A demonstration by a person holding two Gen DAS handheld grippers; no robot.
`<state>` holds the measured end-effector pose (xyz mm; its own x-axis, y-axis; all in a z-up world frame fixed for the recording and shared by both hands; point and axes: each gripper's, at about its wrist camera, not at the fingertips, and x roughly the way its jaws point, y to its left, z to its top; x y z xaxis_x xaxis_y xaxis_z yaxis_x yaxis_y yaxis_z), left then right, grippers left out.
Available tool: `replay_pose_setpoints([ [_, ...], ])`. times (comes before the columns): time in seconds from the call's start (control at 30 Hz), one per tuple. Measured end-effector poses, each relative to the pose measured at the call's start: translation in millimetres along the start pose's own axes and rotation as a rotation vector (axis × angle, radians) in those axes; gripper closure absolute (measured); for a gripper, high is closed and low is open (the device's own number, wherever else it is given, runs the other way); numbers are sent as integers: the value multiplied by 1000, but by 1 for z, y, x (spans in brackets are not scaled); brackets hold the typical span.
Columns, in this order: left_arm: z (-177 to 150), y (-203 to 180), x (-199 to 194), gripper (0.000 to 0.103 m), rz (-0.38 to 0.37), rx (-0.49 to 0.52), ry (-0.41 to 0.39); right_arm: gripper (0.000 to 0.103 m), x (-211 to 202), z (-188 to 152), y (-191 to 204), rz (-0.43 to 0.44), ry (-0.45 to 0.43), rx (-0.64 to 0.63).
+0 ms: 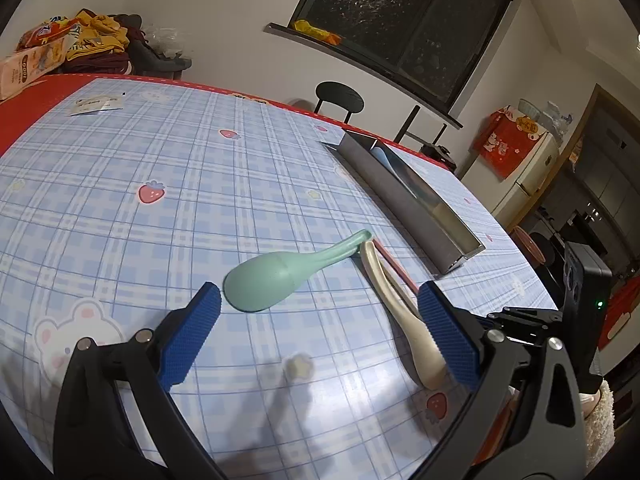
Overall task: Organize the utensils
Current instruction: 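Grasp the pink chopstick with the right tool while the left grasps the green spoon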
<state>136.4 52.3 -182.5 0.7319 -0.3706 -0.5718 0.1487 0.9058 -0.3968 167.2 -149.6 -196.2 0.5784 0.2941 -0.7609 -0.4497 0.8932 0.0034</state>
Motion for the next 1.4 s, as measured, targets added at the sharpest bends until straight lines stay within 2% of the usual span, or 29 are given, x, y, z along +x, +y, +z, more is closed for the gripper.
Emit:
replay_pose_setpoints([
  [0.27, 0, -1, 1, 6, 20, 6, 5, 96, 0, 0, -2, 14, 1, 12],
  [0.47, 12, -13, 2, 6, 72, 100, 8, 96, 0, -1, -6, 41, 3, 34],
  [0.57, 22, -19, -1, 6, 131, 198, 5, 96, 0, -1, -6, 40, 3, 34],
  [0.67, 25, -28, 0, 7, 217, 344, 13, 96, 0, -1, -7, 41, 3, 34],
  [0.87, 13, -35, 13, 7, 337, 598, 77, 96, -1, -1, -10, 60, 3, 50],
  [1.0, 5, -42, 26, 15, 368, 711, 127, 96, -1, -1, -10, 57, 3, 46],
  [1.1, 4, -44, 42, 22, 373, 757, 177, 96, -1, 0, -10, 57, 3, 46],
  [1.4, 6, -52, 69, 43, 366, 885, 256, 96, 0, 0, -11, 73, 3, 57],
])
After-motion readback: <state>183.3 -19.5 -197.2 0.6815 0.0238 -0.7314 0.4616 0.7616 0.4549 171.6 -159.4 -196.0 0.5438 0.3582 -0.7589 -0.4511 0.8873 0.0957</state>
